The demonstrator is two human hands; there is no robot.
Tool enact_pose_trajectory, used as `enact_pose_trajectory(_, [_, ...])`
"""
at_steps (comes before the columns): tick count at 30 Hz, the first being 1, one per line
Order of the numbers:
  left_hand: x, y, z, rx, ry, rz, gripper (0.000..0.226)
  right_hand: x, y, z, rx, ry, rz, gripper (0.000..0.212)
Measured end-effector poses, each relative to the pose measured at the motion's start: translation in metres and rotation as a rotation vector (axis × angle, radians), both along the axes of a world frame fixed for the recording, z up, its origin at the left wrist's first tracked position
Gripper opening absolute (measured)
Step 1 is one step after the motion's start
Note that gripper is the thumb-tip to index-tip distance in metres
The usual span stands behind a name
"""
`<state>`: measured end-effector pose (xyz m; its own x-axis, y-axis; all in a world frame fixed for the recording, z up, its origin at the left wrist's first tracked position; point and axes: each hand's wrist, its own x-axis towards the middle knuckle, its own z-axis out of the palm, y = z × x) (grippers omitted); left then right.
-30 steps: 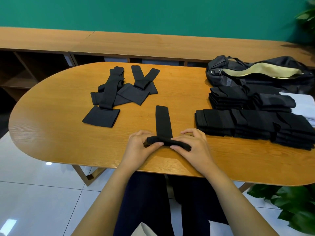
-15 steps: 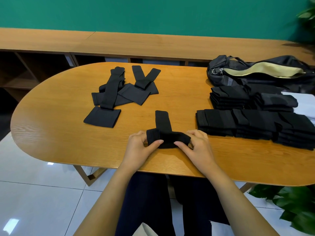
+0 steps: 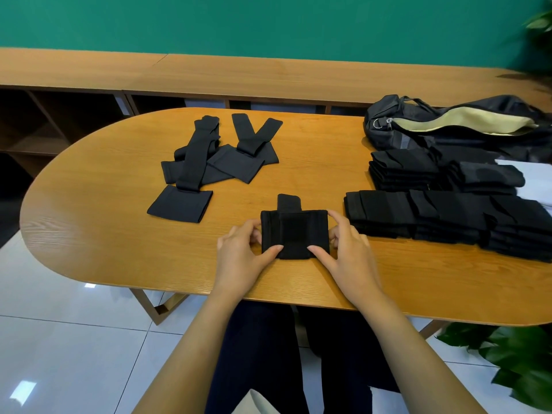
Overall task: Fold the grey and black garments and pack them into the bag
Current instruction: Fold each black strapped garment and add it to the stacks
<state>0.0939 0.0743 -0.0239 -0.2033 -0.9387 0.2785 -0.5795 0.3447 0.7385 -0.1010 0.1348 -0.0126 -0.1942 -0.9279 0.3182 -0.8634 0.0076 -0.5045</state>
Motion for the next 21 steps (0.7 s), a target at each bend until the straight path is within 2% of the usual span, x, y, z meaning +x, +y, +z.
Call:
enact_pose_trajectory(2, [-0.0002, 0.0006, 0.0009, 0.017, 0.022, 0.008, 0.068, -0.0010, -0.0003, -0.0017, -0.003, -0.032, 0.013, 0.075])
enact_pose_trajectory(5, [-0.0002, 0.0007, 0.0013, 0.016, 0.002, 0.014, 0.080, -0.0021, -0.0007, -0.0036, -0.017, -0.053, 0.032, 0.068])
enact_pose_trajectory(9, [-0.0002, 0.0000, -0.0003, -0.043, -0.043, 0.019, 0.070, -0.0028, -0.0012, -0.0072, -0.039, -0.025, 0.054, 0.053])
enact_pose_trajectory(12, [0.0008, -0.0012, -0.0020, -0.072, -0.048, -0.027, 0.061, -0.0032, -0.0007, -0.0078, -0.085, 0.065, 0.083, 0.041])
enact_pose_trajectory(16, [0.0012, -0.0019, -0.0025, -0.079, -0.091, -0.181, 0.053, -0.0035, -0.0015, -0.0077, -0.006, 0.201, 0.166, 0.048])
enact_pose_trajectory(21, [0.0011, -0.0033, -0.0044, -0.063, -0.170, -0.208, 0.045, -0.0045, -0.0034, -0.0091, 0.074, 0.145, 0.117, 0.043])
